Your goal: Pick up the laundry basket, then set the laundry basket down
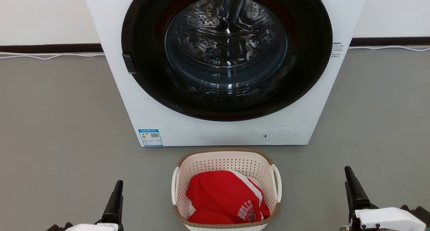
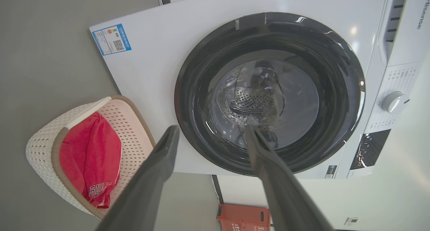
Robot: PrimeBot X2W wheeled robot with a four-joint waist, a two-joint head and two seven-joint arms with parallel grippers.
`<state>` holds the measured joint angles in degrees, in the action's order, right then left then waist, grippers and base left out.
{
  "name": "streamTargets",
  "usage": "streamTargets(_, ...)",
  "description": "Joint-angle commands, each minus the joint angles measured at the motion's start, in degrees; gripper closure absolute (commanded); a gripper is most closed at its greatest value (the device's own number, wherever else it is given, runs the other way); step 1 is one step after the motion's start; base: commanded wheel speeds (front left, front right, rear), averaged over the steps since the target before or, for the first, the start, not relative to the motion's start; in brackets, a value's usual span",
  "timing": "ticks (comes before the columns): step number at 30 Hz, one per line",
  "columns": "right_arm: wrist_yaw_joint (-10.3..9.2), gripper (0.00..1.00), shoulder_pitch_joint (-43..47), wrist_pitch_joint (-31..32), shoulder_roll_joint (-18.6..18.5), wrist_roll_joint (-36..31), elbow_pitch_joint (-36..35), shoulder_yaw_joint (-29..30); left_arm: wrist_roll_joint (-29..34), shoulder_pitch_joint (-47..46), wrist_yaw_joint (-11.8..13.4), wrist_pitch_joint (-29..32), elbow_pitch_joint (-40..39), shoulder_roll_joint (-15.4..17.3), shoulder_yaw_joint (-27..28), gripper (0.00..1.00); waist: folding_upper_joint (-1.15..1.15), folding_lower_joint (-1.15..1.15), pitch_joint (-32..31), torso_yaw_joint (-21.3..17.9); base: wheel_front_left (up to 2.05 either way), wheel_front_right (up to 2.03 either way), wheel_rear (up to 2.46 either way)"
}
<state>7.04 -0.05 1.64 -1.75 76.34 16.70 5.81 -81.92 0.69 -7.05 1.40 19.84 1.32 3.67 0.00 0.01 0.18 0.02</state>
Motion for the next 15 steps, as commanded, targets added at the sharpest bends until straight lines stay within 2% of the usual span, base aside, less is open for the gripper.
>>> streamTargets(1,0.12,0.0,-2.0,-0.84,-0.83,-2.39,-2.19,-0.35,1.84,-2.58,0.01,-0.6,-1.61,0.5,0.58,0.0,0.0,-0.01,-0.03,0.02,0.0,0.0,0.0)
streamTargets(15,0.17,0.0,-2.72,-3.2,-1.74,-17.74,-3.7,-1.61,13.64,-3.08,2.0,-2.96,-3.07,0.66,-0.56,0.0,0.0,-0.01,-0.26,0.09,0.0,0.0,0.0)
